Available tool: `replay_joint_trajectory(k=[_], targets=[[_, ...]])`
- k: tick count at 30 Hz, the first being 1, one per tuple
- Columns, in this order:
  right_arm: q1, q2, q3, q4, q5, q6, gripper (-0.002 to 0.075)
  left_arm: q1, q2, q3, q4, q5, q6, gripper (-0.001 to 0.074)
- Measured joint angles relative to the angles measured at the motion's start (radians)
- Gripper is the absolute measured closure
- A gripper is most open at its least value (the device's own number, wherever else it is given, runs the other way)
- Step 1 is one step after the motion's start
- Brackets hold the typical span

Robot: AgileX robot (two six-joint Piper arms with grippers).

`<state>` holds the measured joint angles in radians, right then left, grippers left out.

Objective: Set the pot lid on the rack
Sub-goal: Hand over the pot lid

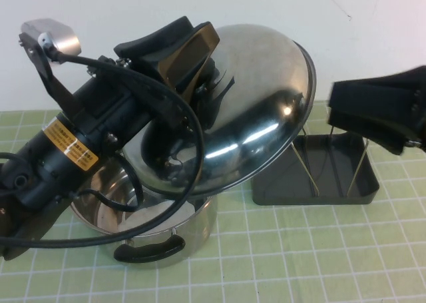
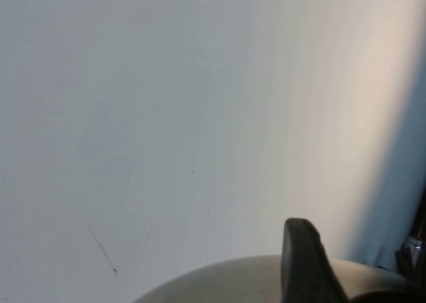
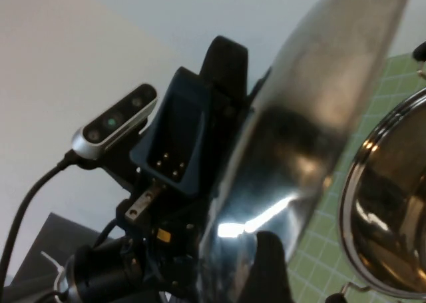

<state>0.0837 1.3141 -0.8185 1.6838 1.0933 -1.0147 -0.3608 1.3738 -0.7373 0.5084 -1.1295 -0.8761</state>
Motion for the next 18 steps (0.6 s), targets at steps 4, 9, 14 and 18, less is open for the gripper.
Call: replay_joint_trajectory(k=[4, 9, 14, 18], targets=[[0.069, 0.061, -0.076, 0.0, 0.005, 0.002, 0.0206, 0.0, 0.0, 0.0, 0.008, 0.0, -0.002, 0.0425], [0.133, 0.114, -0.159, 0.0, -0.03, 0.002, 0.0205, 0.0, 0.0, 0.0, 0.008, 0.0, -0.002, 0.0425], [0.198, 0.166, -0.237, 0.0, -0.054, -0.02, 0.0224, 0.0, 0.0, 0.0, 0.016, 0.0, -0.002, 0.0425], [0.229, 0.19, -0.272, 0.005, -0.062, -0.048, 0.0379, 0.0, 0.001, 0.0, 0.023, -0.003, -0.002, 0.0426]])
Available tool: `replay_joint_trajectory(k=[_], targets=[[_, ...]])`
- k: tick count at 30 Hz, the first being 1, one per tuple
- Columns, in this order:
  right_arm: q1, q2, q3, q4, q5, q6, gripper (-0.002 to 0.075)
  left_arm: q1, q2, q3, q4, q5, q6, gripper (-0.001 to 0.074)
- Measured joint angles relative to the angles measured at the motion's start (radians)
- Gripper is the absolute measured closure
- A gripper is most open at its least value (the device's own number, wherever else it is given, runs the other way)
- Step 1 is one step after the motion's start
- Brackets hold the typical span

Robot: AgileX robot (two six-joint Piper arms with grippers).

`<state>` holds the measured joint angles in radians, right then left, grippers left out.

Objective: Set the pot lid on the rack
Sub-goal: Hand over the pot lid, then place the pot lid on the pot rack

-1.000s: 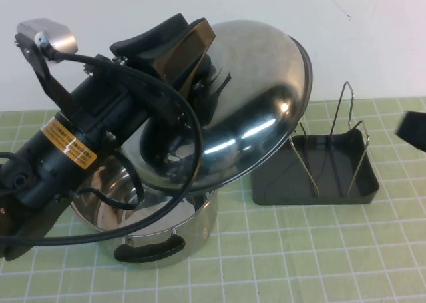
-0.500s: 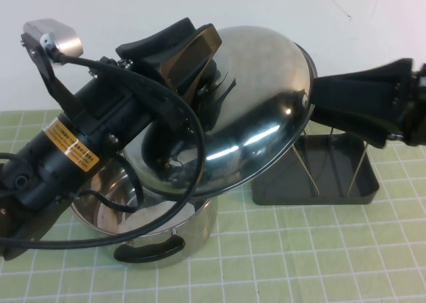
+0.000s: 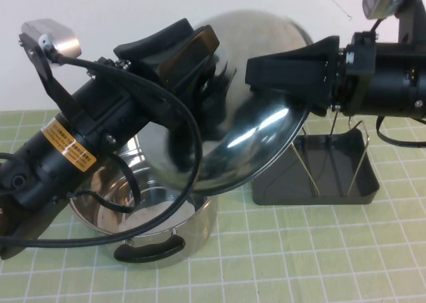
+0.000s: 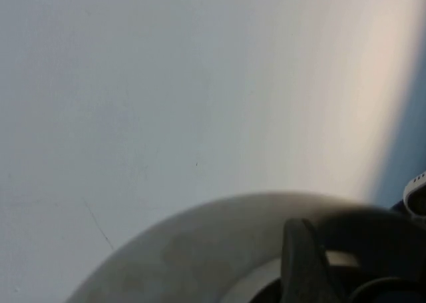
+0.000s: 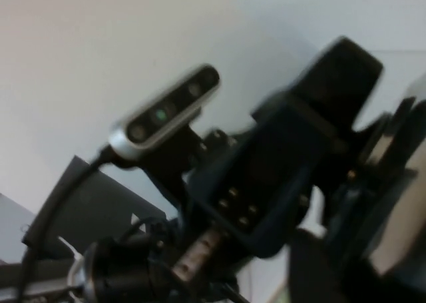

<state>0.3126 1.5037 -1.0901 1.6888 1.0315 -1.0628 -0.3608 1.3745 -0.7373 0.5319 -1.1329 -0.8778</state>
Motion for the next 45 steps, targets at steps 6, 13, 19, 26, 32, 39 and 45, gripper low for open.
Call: replay_joint_trajectory(k=[6, 13, 19, 26, 32, 39, 45], targets=[[0.014, -0.002, -0.008, 0.038, 0.0, 0.0, 0.0608, 0.0, 0.012, 0.0, 0.008, 0.018, -0.001, 0.0425], [0.014, -0.002, -0.008, 0.017, -0.01, -0.007, 0.0622, 0.0, 0.014, 0.0, -0.002, 0.019, -0.01, 0.0337], [0.014, 0.006, -0.008, -0.012, -0.066, -0.045, 0.0622, 0.0, 0.012, 0.0, -0.022, -0.012, -0.015, 0.0208], [0.014, 0.001, -0.082, -0.049, -0.084, -0.179, 0.0622, 0.056, -0.012, 0.0, -0.024, -0.013, 0.022, 0.0334], [0.014, -0.096, -0.215, -0.528, -0.222, -0.023, 0.0622, 0.231, -0.135, 0.0, 0.144, 0.081, 0.016, 0.0681], [0.014, -0.07, -0.231, -0.826, -0.293, 0.12, 0.0622, 0.383, -0.249, 0.0, 0.415, 0.253, -0.136, 0.073], [0.014, 0.045, -0.231, -0.828, -0.42, 0.111, 0.0622, 0.401, -0.253, 0.0, 0.708, 0.287, -0.3, 0.0733]])
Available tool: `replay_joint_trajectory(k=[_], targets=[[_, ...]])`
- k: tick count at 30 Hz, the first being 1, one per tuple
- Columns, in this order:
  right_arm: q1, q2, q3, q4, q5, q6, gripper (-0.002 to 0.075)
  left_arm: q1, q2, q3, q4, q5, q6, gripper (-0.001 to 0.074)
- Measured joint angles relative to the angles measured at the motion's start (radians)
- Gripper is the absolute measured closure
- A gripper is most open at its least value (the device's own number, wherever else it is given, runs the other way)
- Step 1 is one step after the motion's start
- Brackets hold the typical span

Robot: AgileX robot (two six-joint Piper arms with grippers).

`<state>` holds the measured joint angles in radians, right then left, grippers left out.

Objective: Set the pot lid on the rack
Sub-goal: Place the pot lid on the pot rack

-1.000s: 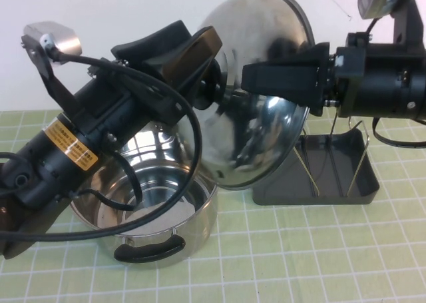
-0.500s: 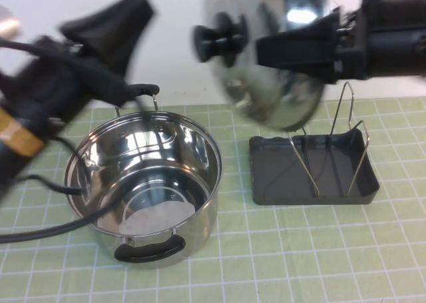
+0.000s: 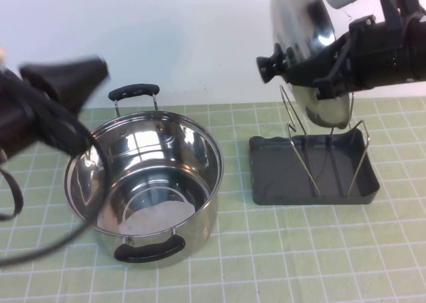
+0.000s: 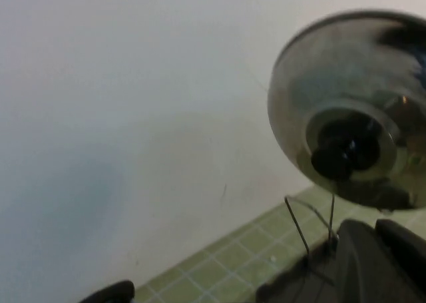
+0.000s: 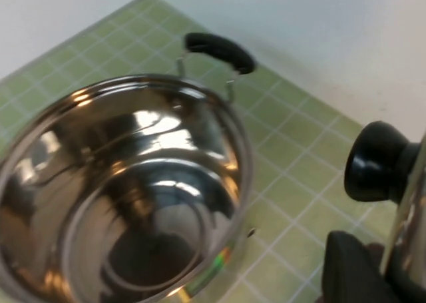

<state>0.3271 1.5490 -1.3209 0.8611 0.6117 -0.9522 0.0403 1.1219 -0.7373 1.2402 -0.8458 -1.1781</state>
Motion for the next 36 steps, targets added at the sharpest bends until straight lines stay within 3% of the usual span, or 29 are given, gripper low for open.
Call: replay_joint_trajectory(k=[6, 15, 27, 36], targets=[[0.0, 0.041, 0.0, 0.002, -0.04, 0.029, 0.0622, 0.0, 0.0, 0.0, 0.228, 0.033, -0.093, 0.0733], [0.0, 0.106, 0.0, -0.003, -0.034, 0.072, 0.0622, 0.0, 0.0, 0.0, 0.247, 0.102, -0.112, 0.0733], [0.0, 0.109, 0.0, -0.15, 0.024, 0.201, 0.0617, 0.0, 0.0, 0.0, 0.253, 0.108, -0.112, 0.0733], [-0.017, 0.109, -0.004, -0.209, 0.058, 0.218, 0.0396, 0.0, 0.0, 0.0, 0.253, 0.111, -0.113, 0.0733]])
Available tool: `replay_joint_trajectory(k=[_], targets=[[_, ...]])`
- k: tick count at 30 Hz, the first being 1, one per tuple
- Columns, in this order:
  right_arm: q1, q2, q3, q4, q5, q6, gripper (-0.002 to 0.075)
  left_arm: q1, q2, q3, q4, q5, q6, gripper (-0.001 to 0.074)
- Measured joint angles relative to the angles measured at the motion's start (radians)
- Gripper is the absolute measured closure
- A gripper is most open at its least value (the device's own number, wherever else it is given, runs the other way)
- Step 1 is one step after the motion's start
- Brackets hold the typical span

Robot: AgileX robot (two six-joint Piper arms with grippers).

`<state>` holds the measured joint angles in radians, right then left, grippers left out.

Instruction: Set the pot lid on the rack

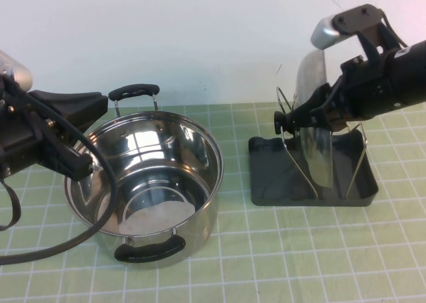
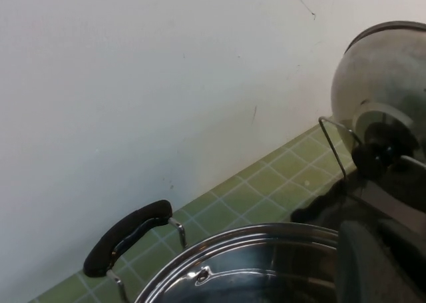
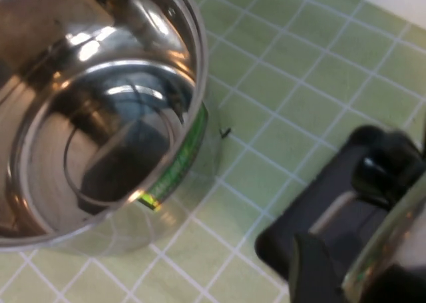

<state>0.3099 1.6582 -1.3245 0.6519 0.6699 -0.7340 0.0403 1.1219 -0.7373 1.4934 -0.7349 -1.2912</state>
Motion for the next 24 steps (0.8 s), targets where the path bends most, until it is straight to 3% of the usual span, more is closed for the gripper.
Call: replay_joint_trajectory(k=[4, 15, 24], targets=[[-0.062, -0.036, -0.006, -0.009, 0.057, 0.01, 0.0393, 0.0, 0.0, 0.0, 0.0, 0.022, 0.0, 0.0733], [-0.21, -0.443, 0.006, -0.089, 0.151, 0.006, 0.0501, 0.0, -0.105, 0.01, 0.025, 0.223, -0.113, 0.0733], [-0.212, -1.036, 0.392, -0.101, -0.104, -0.054, 0.0695, 0.0, -0.484, 0.246, 0.034, 0.481, -0.205, 0.0733]])
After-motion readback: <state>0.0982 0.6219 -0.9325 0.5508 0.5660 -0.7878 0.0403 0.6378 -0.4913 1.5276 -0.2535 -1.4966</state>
